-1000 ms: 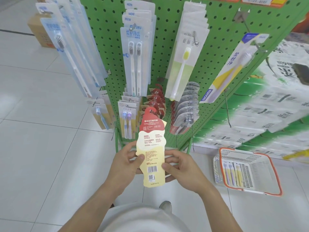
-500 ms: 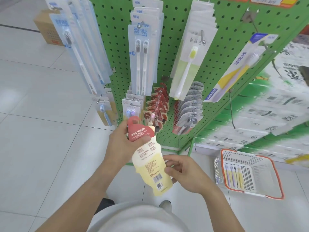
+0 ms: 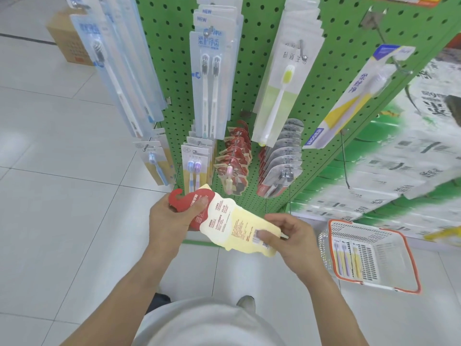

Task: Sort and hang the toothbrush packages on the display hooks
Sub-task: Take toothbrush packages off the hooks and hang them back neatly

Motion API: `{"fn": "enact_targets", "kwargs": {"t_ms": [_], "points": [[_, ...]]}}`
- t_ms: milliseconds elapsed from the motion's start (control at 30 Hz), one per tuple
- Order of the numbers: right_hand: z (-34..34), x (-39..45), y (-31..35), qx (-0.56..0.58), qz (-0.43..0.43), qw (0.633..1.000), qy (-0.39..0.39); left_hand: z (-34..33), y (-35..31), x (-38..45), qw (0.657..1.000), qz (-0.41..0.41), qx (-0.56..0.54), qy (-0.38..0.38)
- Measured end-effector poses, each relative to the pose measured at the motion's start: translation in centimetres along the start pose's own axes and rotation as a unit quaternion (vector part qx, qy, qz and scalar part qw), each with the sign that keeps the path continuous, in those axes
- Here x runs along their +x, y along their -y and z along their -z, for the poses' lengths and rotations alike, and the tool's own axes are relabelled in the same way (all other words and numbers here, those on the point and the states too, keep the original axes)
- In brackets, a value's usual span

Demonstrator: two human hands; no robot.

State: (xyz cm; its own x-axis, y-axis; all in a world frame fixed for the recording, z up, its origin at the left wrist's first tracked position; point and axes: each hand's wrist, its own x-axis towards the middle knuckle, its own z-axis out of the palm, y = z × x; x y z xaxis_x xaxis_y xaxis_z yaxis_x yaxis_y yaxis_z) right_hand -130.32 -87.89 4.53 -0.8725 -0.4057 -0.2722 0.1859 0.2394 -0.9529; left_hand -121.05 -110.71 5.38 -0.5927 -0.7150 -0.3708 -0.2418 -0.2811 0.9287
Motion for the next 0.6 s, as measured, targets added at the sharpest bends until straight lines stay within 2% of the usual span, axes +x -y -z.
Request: {"fn": "enact_targets", "kwargs": {"t_ms": [67,133,233,333,467,533,600], "points": [[0.1,0.3,-0.1,0.075,-0.016,0.996,-0.052,0.2,0.0,-0.2,0.999,0.025,-0.028,0.022],[0.4,0.3,0.0,0.124,-0.040,0.990,-0.059,0.4,0.0,-0.4,0.996,0.042,-0.059,0.049],[1.0,0.1,0.2,0.076,-0.060,0.995,0.040,0.4,-0.1,-0.4,0.995,0.033,-0.065,0.071],[1.0,-0.2,0.4,0.034,-0.028,0.993,0.114,0.0,-0.1,-0.3,0.995,0.016,-0.061,0.079],[-0.4,-0.4,0.4,-0.011,0.034,0.999,0.023,-1.1,0.1,-0.4,0.999,0.033,-0.029,-0.005],[-1.2,-0.5,0.5,-0.043,0.090,0.995,-0.019,-1.7,0.1,-0.8,0.997,0.061,-0.040,0.008],[-1.8,-0.7,0.1,-0.092,0.154,0.984,-0.016,-2.4,0.3,-1.4,0.992,0.082,-0.081,0.057]]}}
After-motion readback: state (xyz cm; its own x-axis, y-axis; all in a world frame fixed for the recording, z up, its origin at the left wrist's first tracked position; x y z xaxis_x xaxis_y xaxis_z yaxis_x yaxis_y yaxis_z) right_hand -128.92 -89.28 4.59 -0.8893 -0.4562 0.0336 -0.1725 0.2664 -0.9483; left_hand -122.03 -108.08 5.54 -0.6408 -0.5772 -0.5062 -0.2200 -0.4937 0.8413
